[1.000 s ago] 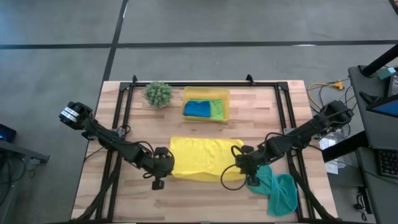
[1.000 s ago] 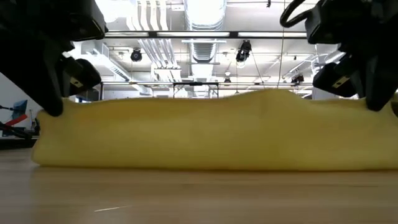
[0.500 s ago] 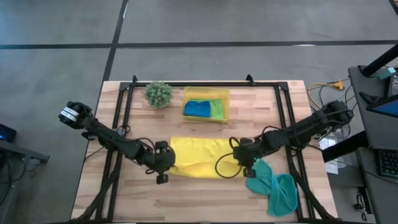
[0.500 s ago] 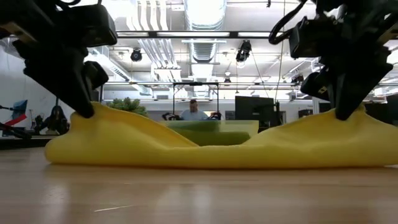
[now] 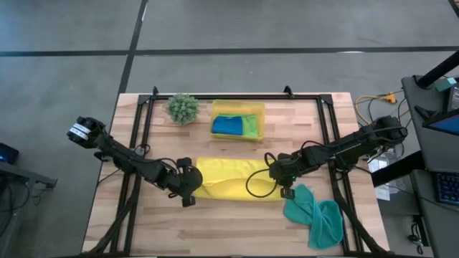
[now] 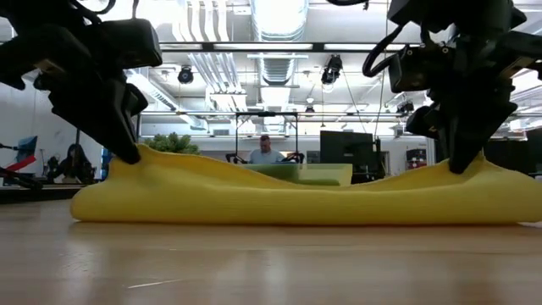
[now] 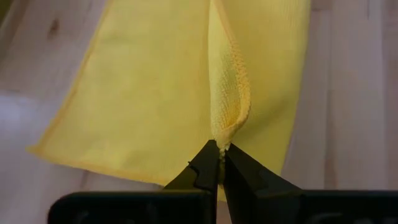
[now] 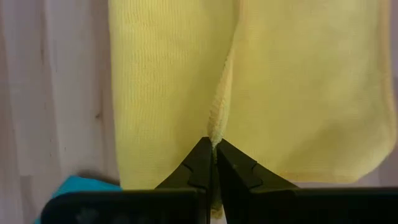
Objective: Fold microfiber towels
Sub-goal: Fold the yellow towel
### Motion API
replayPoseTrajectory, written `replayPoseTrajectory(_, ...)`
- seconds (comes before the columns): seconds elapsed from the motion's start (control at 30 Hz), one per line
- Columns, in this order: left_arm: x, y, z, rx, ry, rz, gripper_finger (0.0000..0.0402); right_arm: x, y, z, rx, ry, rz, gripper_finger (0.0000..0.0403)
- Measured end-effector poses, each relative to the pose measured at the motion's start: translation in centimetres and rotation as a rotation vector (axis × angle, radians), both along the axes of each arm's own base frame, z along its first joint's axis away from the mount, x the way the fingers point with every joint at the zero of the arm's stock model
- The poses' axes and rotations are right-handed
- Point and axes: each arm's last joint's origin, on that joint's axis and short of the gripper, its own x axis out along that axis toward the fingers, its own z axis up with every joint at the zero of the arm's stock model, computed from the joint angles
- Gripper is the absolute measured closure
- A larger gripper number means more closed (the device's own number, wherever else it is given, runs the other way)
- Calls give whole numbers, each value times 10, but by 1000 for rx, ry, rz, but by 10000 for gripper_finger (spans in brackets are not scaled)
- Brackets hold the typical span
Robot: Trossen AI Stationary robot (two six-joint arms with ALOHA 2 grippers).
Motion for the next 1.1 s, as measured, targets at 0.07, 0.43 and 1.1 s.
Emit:
replayPoseTrajectory(0.07,-1,1,0,17,-3,10,402,1,-2,0,-8,-2,-6,390)
replayPoseTrajectory(0.43,1,17,2,73,0,93,402,3,-20,-1,-64,-10,-71,390)
replayPoseTrajectory(1.1,10,56,-2,141,40,163,402,3,-39,-2,-137,9,-117,390)
